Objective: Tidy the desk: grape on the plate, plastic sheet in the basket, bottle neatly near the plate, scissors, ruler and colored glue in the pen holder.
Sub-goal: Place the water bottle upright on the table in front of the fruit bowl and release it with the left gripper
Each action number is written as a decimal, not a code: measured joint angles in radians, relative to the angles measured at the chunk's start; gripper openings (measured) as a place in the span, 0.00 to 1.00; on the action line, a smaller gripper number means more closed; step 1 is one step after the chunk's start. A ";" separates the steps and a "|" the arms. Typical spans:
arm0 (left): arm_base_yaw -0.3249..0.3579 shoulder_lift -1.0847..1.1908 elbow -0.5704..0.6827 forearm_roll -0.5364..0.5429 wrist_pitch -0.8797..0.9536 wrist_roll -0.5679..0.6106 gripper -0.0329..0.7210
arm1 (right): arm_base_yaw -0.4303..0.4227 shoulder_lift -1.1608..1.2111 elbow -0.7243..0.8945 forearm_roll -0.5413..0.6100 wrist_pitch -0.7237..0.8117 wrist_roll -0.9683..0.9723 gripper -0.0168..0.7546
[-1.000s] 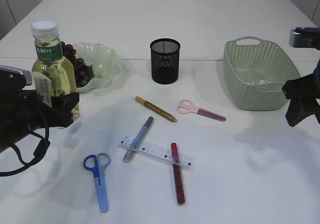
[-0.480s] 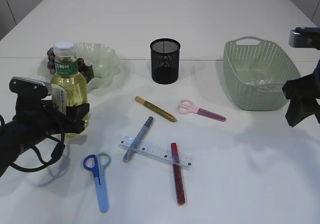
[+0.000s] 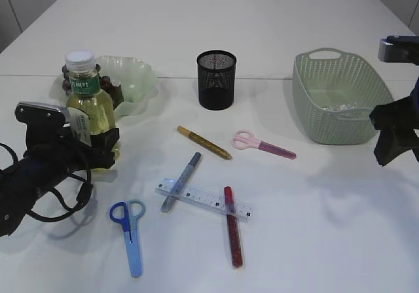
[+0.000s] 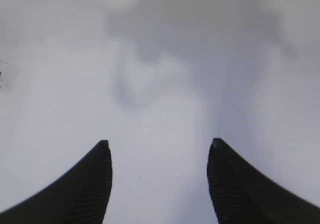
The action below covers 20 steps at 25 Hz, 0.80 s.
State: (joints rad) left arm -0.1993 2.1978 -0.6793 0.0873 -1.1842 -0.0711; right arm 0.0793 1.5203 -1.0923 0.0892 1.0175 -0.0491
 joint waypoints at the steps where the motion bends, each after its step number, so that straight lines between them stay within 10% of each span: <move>1: 0.000 0.000 -0.002 -0.001 0.000 0.000 0.69 | 0.000 0.000 0.000 0.000 0.000 0.000 0.64; 20: 0.000 -0.212 0.073 0.010 0.030 0.000 0.90 | 0.000 0.000 0.000 -0.006 0.015 -0.002 0.64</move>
State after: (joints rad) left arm -0.1993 1.9855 -0.6059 0.0971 -1.1540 -0.0711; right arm 0.0793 1.5203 -1.0923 0.0829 1.0325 -0.0514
